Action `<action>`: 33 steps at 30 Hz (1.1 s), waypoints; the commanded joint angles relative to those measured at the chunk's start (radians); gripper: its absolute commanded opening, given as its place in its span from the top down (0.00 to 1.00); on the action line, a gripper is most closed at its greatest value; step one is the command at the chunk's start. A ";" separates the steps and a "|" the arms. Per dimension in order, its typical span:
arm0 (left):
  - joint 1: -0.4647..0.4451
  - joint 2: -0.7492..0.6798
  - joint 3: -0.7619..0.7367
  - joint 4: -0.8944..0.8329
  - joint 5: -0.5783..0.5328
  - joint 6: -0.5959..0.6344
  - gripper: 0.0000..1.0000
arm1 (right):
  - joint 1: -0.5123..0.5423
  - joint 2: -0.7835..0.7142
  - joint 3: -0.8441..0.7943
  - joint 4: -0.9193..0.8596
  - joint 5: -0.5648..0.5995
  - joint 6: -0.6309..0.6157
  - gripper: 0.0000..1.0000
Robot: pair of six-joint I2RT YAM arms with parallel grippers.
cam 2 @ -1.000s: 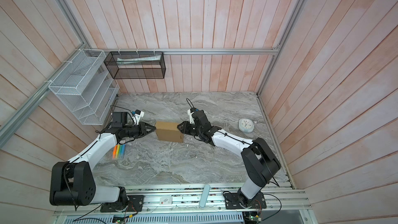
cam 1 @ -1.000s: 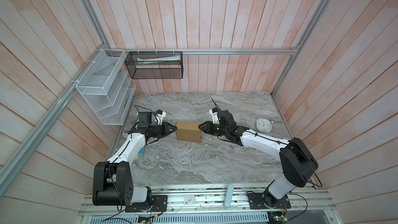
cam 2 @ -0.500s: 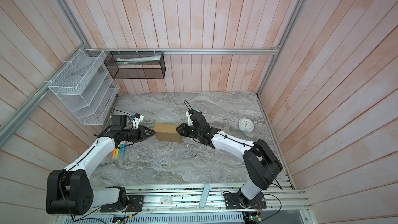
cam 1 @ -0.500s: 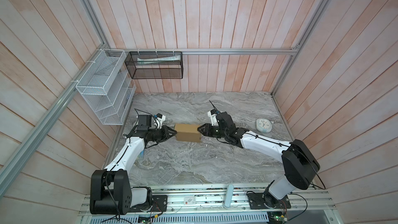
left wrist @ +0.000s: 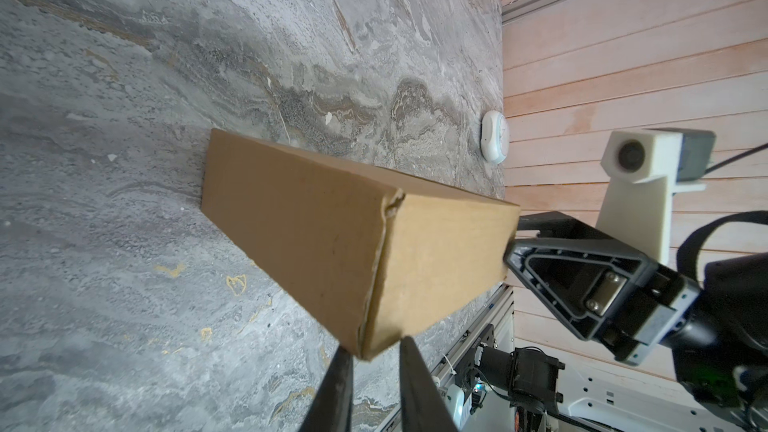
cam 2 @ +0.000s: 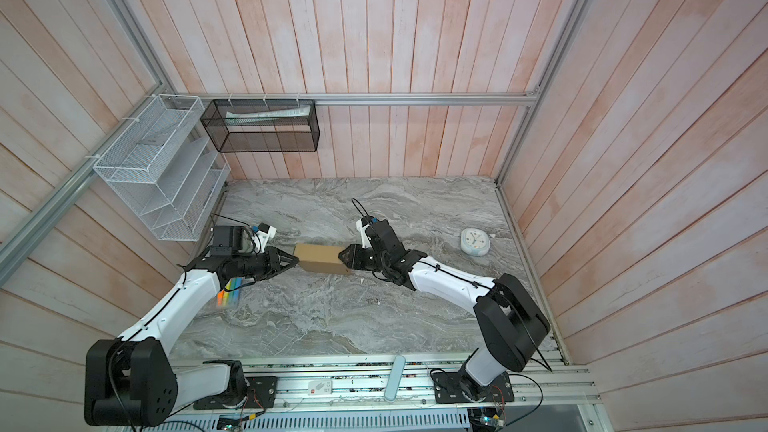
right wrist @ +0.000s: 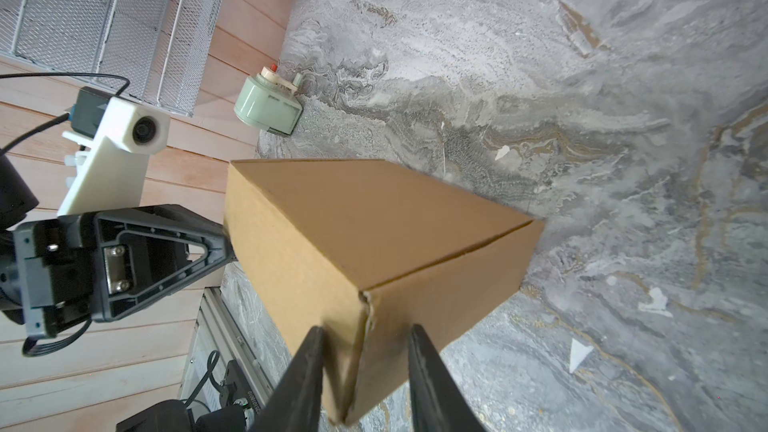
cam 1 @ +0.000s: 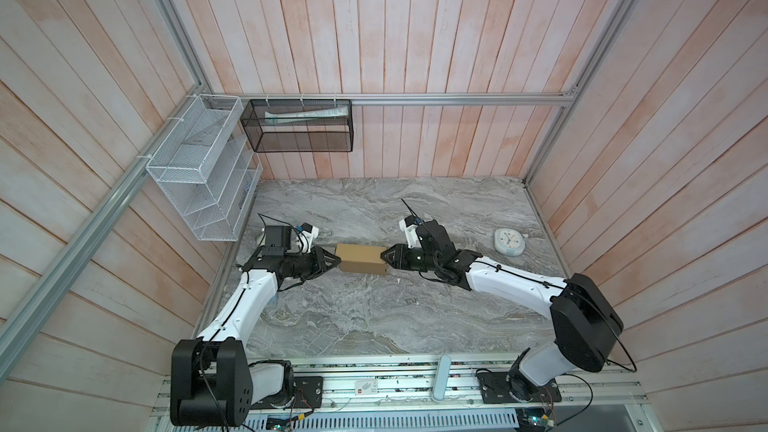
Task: Fold the paper box
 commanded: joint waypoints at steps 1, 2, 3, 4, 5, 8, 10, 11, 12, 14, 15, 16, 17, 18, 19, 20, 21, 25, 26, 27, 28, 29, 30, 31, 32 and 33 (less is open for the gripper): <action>-0.004 -0.026 -0.013 -0.024 -0.002 0.009 0.78 | 0.014 -0.022 -0.039 -0.084 0.046 -0.022 0.65; -0.004 -0.030 -0.012 -0.026 -0.003 0.008 0.78 | 0.013 -0.025 -0.043 -0.087 0.049 -0.023 0.65; -0.004 -0.034 -0.014 -0.028 -0.003 0.008 0.78 | 0.016 -0.031 -0.045 -0.088 0.051 -0.023 0.65; -0.005 -0.038 -0.014 -0.029 -0.003 0.009 0.78 | 0.016 -0.034 -0.048 -0.089 0.054 -0.023 0.65; -0.003 -0.042 -0.016 -0.031 -0.002 0.008 0.78 | 0.018 -0.039 -0.052 -0.088 0.057 -0.022 0.65; -0.003 -0.052 -0.023 -0.034 -0.002 0.007 0.78 | 0.018 -0.051 -0.064 -0.082 0.066 -0.015 0.65; -0.003 -0.061 -0.028 -0.037 0.002 0.006 0.78 | 0.021 -0.057 -0.072 -0.078 0.071 -0.012 0.65; -0.004 -0.066 -0.029 -0.036 0.004 0.004 0.78 | 0.021 -0.059 -0.076 -0.078 0.073 -0.010 0.65; -0.003 -0.072 -0.033 -0.039 0.004 0.004 0.78 | 0.022 -0.061 -0.079 -0.076 0.075 -0.009 0.65; -0.004 -0.082 -0.038 -0.045 0.006 0.004 0.78 | 0.022 -0.064 -0.082 -0.075 0.080 -0.007 0.65; -0.004 -0.087 -0.040 -0.046 0.008 0.003 0.78 | 0.022 -0.066 -0.084 -0.073 0.082 -0.006 0.65; -0.003 -0.094 -0.044 -0.047 0.008 0.002 0.78 | 0.022 -0.067 -0.085 -0.071 0.084 -0.004 0.65; -0.004 -0.098 -0.046 -0.049 0.010 -0.001 0.78 | 0.023 -0.067 -0.086 -0.070 0.085 -0.004 0.65; -0.004 -0.104 -0.052 -0.049 0.013 -0.002 0.78 | 0.024 -0.067 -0.087 -0.069 0.085 -0.004 0.65; -0.004 -0.109 -0.057 -0.049 0.016 -0.006 0.78 | 0.025 -0.069 -0.086 -0.066 0.086 -0.002 0.65; -0.003 -0.115 -0.061 -0.050 0.017 -0.007 0.78 | 0.027 -0.069 -0.086 -0.065 0.088 -0.001 0.65; -0.003 -0.120 -0.065 -0.052 0.018 -0.009 0.78 | 0.028 -0.069 -0.086 -0.065 0.089 -0.001 0.65; -0.003 -0.141 -0.078 -0.060 0.015 -0.013 0.78 | 0.036 -0.073 -0.088 -0.060 0.094 0.002 0.65; -0.004 -0.147 -0.081 -0.061 0.015 -0.016 0.78 | 0.037 -0.076 -0.089 -0.058 0.096 0.001 0.65; -0.003 -0.152 -0.085 -0.060 0.016 -0.020 0.78 | 0.040 -0.078 -0.091 -0.058 0.098 0.003 0.65; -0.003 -0.160 -0.091 -0.058 0.017 -0.024 0.78 | 0.042 -0.081 -0.092 -0.056 0.100 0.004 0.65; -0.004 -0.167 -0.095 -0.060 0.018 -0.027 0.78 | 0.043 -0.083 -0.094 -0.056 0.102 0.006 0.65; -0.003 -0.173 -0.102 -0.060 0.020 -0.031 0.78 | 0.045 -0.085 -0.095 -0.055 0.104 0.008 0.65; -0.004 -0.181 -0.108 -0.058 0.020 -0.034 0.78 | 0.047 -0.088 -0.098 -0.053 0.106 0.009 0.65; -0.004 -0.187 -0.113 -0.058 0.021 -0.036 0.78 | 0.050 -0.090 -0.099 -0.052 0.108 0.011 0.65; -0.004 -0.192 -0.117 -0.059 0.017 -0.039 0.78 | 0.052 -0.092 -0.101 -0.052 0.109 0.012 0.65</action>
